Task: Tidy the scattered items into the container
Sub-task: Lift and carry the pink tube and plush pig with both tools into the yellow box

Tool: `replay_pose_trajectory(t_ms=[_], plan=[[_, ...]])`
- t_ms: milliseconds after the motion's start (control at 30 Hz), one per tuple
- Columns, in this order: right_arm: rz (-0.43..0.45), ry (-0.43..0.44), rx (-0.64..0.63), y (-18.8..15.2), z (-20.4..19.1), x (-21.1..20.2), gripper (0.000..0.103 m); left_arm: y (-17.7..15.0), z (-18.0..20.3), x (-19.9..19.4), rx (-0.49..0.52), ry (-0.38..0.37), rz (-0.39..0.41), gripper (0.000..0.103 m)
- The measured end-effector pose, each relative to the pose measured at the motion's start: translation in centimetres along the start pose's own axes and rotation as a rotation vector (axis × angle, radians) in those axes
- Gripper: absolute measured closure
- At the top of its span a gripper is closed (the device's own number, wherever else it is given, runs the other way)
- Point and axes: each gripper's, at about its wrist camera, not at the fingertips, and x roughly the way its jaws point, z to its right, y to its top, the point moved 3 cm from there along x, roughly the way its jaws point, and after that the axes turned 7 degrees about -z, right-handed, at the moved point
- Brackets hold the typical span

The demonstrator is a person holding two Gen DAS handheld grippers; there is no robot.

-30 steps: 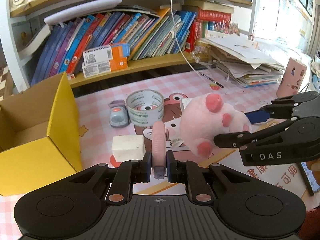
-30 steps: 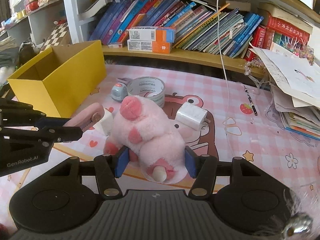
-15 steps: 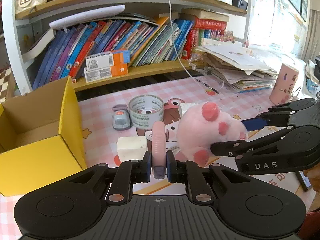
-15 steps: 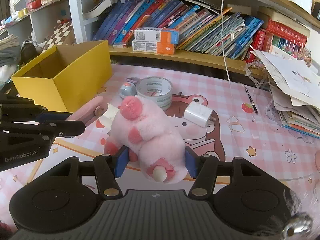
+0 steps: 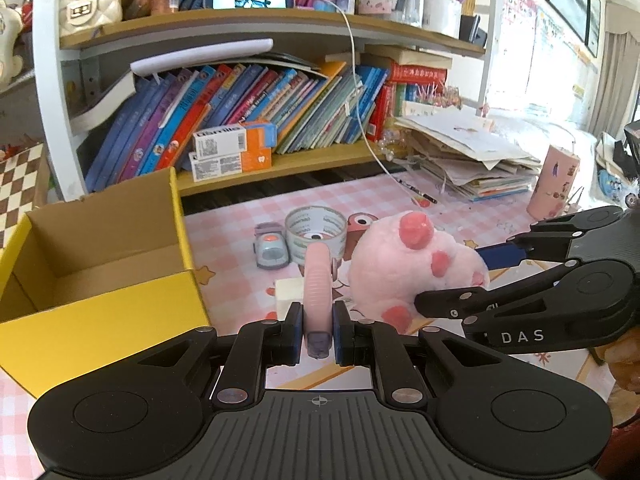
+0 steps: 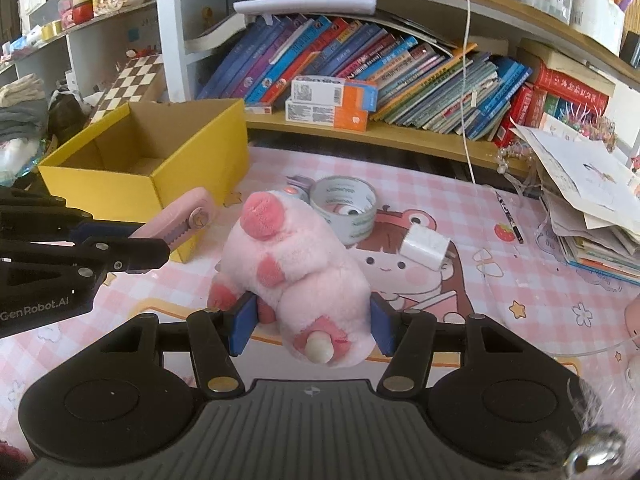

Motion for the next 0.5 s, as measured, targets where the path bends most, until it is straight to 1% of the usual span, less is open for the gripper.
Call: replay_pose_trajectory(t_ms=[500], plan=[[0.052, -0.030, -0.006, 1.2, -4.9, -1.4, 0.047, -0.5, -3.8, -3.5, 0.011, -0.008, 0.073, 0.090]])
